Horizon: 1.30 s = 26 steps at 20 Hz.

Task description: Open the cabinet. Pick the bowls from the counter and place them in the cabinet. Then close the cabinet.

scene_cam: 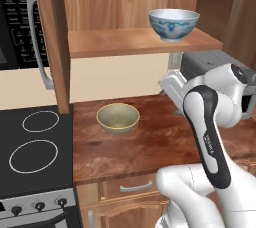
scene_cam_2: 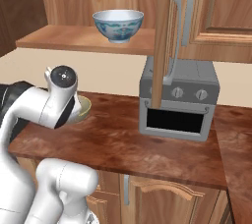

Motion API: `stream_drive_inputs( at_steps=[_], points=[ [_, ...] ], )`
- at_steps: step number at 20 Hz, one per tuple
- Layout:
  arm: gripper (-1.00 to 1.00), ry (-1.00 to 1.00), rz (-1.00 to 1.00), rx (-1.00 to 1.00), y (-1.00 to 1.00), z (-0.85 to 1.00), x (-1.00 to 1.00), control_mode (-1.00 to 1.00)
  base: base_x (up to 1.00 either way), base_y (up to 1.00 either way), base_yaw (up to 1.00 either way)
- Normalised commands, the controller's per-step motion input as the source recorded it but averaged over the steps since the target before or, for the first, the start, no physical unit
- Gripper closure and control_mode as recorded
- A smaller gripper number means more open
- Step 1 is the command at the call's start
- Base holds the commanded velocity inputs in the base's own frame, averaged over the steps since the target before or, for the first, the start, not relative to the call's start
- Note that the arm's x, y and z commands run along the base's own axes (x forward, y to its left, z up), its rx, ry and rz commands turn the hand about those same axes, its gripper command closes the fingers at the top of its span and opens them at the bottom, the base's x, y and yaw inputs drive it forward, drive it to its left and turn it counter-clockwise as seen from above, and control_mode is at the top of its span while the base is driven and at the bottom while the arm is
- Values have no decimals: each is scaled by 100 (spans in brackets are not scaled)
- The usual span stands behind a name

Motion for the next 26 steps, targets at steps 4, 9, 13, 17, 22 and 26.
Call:
stream_drive_inputs(
  at_steps=[4,9,13,17,22,26],
  points=[
    [-100,-8,0,0,1,-53,33,-100,0,0,0],
    [-100,0,0,0,12,-28,38,-100,0,0,0],
    [-100,0,0,0,3,-24,26,-100,0,0,0],
    [-100,0,0,0,2,-28,22,-100,0,0,0],
    [-100,1,0,0,0,-21,15,-100,0,0,0],
    [-100,1,0,0,0,-22,14,-100,0,0,0]
  ],
)
